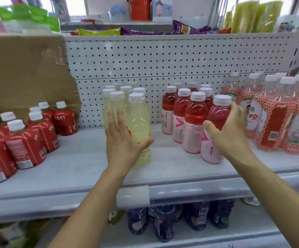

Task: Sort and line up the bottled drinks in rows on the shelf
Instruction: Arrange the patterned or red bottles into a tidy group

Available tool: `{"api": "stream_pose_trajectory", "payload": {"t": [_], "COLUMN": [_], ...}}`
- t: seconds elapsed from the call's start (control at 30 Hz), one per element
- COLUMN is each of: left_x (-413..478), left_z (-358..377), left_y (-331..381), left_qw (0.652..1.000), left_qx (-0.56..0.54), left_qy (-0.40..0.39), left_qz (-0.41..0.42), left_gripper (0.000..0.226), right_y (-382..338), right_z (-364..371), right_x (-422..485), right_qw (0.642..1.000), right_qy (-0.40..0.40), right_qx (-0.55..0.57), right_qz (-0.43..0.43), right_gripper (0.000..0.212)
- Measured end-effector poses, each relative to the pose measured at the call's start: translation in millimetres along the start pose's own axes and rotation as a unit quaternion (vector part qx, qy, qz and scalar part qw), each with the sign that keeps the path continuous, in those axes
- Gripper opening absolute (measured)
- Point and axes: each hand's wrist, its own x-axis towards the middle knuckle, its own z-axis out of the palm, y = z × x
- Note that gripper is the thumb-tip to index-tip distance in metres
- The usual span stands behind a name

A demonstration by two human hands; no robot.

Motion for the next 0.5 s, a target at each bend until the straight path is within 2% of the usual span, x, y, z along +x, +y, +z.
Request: {"api": "stream_pose_trajectory", "payload": {"t": [0.1,0.17,0.23,0.37,0.5], "left_x": [-4.2,-5.8,-6.3,-5.8,-14.5], "left_z": [-6.1,-9.7,-13.7,-24.0,-22.7], "left_y": [-7.0,-9.7,-6.3,20.4,49.7], "left_qw": [1.000,1.000,0.998,0.984,0.964], "left_qx": [0.004,0.018,0.028,-0.009,-0.049], "left_qy": [-0.013,-0.010,0.007,0.044,0.000], "left_qz": [0.002,0.014,0.046,0.171,0.261], "left_gripper": [0.132,0.128,0.121,0.094,0.066], "right_y": [-8.2,-13.9,-19.0,-22.5,-9.2], "right_z": [13.3,23.7,32.1,29.3,7.9], "right_x": [-13.0,-18.8,-20.0,-13.0,-10.9], "right_qw": [0.992,0.980,0.974,0.964,0.955], "right_qy": [0.079,0.093,0.088,0.083,0.057], "right_qx": [-0.034,-0.049,-0.049,-0.061,-0.068], "right_qz": [-0.092,-0.167,-0.203,-0.245,-0.283], "right_gripper": [0.084,0.083,0.079,0.053,0.031]}}
